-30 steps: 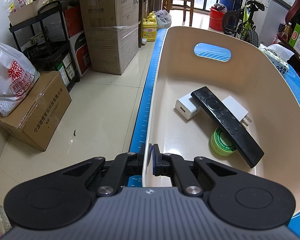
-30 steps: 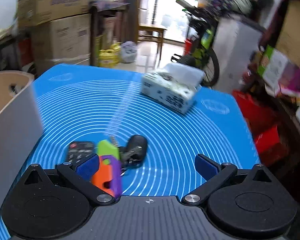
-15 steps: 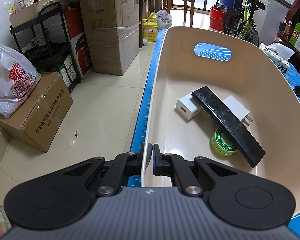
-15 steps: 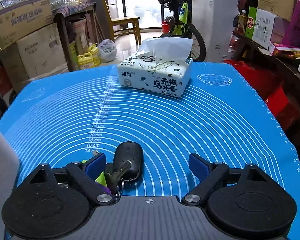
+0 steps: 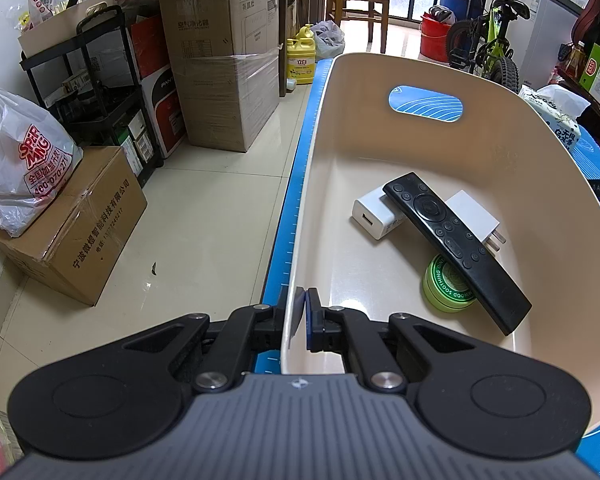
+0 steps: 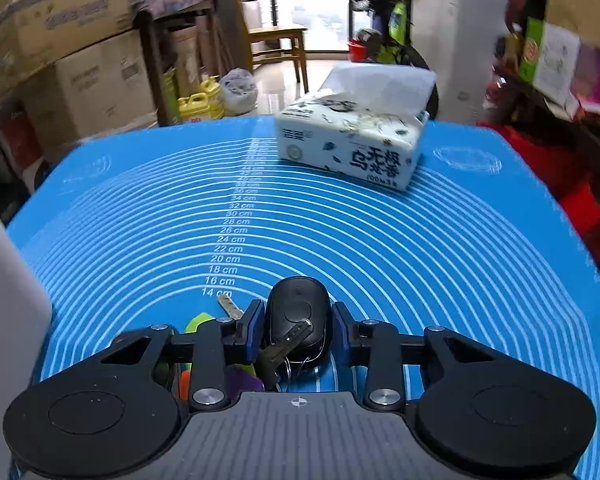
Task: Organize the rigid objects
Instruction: 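Move the right tool back to the mat and grasp the black key fob, then carry the key fob into the bin and open the right gripper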
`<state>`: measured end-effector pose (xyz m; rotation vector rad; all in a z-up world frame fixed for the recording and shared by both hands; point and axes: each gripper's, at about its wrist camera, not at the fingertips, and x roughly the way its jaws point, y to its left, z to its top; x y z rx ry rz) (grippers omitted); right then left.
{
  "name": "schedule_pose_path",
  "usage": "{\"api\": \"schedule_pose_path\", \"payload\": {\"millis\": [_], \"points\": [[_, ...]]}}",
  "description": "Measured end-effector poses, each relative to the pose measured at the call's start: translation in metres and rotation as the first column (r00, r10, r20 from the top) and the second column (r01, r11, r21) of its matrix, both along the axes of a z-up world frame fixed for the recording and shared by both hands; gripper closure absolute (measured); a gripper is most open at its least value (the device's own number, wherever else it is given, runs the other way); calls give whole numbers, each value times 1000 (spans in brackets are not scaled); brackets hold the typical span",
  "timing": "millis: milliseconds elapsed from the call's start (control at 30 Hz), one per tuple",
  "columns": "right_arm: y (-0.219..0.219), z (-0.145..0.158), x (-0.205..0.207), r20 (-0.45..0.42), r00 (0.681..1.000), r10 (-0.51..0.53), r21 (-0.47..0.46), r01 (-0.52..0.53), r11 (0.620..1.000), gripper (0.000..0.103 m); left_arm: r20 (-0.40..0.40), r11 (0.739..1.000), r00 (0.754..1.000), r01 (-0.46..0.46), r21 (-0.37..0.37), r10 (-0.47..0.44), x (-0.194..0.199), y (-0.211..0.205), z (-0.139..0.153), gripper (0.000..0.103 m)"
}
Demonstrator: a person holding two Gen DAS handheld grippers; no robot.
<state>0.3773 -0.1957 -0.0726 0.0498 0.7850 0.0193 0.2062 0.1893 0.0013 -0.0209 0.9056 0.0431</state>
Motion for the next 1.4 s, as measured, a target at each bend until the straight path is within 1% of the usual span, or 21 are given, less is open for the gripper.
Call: {"api": "schedule_pose_path", "payload": {"millis": [100,267,467,867,967,1233,1300,1400], "points": [[-3,1,-5,16,1000,-10,-8,10,1000,61,0,1000,1000,0,1,0,0,0,0,96],[-1,9,-21,93,996,-10,-60,15,998,61,0,1000,1000,-1,1,1,0,0,0,96],[9,27,-38,190,981,32,-165,0,986,61,0,1000,1000,0,1,0,-1,-1,-1,96],[11,67,-64,298,953,54,-222,14,975,61,1,1000,1000,0,2,0,-1,-1,-1,96],[16,81,-71,331,941,77,-256,11,967,61,1,1000,1000,0,1,0,-1,-1,-1,96],[33,125,-87,395,909,131,-247,-33,969,61,1,1000,1000,-1,2,1,-1,-2,-1,96],[42,137,-92,414,897,153,-242,-54,969,61,1,1000,1000,-1,2,1,-1,-2,-1,96],[59,153,-100,452,871,193,-243,-88,966,61,1,1000,1000,0,2,0,-1,-2,-1,96]]}}
